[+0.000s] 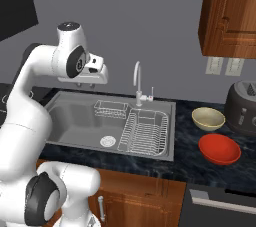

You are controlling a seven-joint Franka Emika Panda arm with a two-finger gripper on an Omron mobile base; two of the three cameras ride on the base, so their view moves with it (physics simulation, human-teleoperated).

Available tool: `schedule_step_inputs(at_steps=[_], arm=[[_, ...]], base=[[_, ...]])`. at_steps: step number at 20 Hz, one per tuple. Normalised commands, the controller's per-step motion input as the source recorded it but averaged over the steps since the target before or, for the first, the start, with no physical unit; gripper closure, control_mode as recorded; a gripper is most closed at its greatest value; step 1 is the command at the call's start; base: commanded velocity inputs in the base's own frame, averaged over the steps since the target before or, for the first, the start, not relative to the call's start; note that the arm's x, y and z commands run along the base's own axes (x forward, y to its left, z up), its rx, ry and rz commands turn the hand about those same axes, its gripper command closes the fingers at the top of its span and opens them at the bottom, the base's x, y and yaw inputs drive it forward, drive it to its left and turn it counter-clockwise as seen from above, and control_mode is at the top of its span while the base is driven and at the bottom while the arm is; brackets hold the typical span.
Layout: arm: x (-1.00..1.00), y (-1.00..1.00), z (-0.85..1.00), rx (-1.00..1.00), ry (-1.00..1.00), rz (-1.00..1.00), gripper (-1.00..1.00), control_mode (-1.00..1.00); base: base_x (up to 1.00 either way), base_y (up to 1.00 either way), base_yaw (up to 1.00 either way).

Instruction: Rinse each bowl for a few seconds and place them down in the sink or on the counter.

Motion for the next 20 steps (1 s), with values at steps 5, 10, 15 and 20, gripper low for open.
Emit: schedule_step_inputs(at_steps=[5,10,15,20], arm=[[-0.2,0.03,0.0,-0.01,-0.09,0.0,-1.0,-1.0],[-0.43,0.0,0.0,-0.02,-0.16,-0.01,-1.0,-1.0],[-0.42,-0.07,0.0,-0.04,-0.22,-0.01,-1.0,-1.0],[-0.33,-0.17,0.0,-0.02,-0.2,0.0,-1.0,-1.0]], base=[[0.0,0.0,0.0],[0.0,0.0,0.0],[0.0,0.0,0.0],[0.0,0.0,0.0]])
